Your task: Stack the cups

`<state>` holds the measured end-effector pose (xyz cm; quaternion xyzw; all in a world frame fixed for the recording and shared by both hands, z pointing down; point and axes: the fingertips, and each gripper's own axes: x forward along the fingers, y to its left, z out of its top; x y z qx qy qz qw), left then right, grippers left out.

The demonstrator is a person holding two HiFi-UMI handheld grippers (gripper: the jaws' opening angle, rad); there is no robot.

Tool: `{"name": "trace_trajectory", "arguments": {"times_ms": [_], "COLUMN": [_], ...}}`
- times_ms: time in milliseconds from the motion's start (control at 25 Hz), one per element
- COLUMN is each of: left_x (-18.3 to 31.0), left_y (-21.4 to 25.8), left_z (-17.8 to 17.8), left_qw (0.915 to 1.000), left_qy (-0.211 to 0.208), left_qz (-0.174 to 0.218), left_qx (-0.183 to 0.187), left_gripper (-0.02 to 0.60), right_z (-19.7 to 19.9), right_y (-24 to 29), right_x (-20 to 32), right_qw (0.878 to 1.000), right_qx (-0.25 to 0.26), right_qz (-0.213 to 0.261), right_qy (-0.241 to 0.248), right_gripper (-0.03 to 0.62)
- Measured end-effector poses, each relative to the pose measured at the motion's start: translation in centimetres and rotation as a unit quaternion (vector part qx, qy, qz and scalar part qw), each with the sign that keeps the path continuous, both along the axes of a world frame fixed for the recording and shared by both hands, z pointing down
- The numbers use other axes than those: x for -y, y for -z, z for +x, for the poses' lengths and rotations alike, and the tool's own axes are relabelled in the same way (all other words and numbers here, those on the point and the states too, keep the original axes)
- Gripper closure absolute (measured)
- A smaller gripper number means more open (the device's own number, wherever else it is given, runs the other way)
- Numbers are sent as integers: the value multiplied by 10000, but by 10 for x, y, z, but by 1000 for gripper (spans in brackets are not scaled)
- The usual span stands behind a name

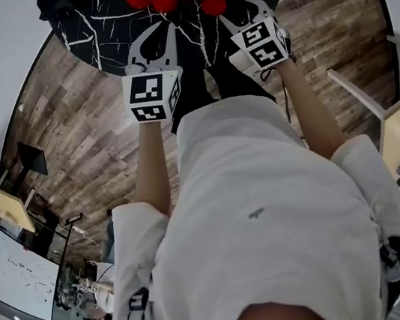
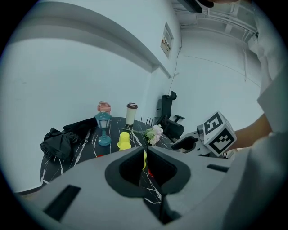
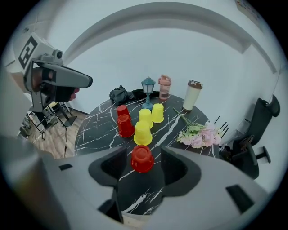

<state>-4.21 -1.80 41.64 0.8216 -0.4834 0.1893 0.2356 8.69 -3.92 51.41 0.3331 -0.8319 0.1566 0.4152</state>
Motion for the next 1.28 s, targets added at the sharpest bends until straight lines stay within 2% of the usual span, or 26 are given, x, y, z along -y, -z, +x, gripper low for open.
{"name": "trace_trajectory", "arguments": {"times_ms": [320,440,600,880,1120,1280], "left_x": [9,16,23,31,47,52], "left_y": [-24,-34,-48,-85,-113,-130], "left_z": [-9,-16,-23,-17,-17,-13], "left_qw": [9998,9995,9985,9927,9911,9867], "left_qy": [-44,-152,-340,-792,-728,-905], "left_qz": [-157,-199,-338,-674,-699,-798], "left_qx": [64,193,283,607,866,1085], "left_gripper": [574,528,499,416,390,387], "right_z": [-4,-5,-4,-3,2,7], "right_y": [11,13,12,14,12,12], "right_x": [-6,-6,-9,-11,-11,-12], "right_qw": [9998,9997,9995,9992,9986,9982], "right_qx": [141,140,108,42,-1,-33], "right_qz": [-100,-110,-164,-219,-281,-317], "right_qy": [-122,-158,-235,-320,-446,-512], "right_gripper": [355,355,355,355,355,355]}}
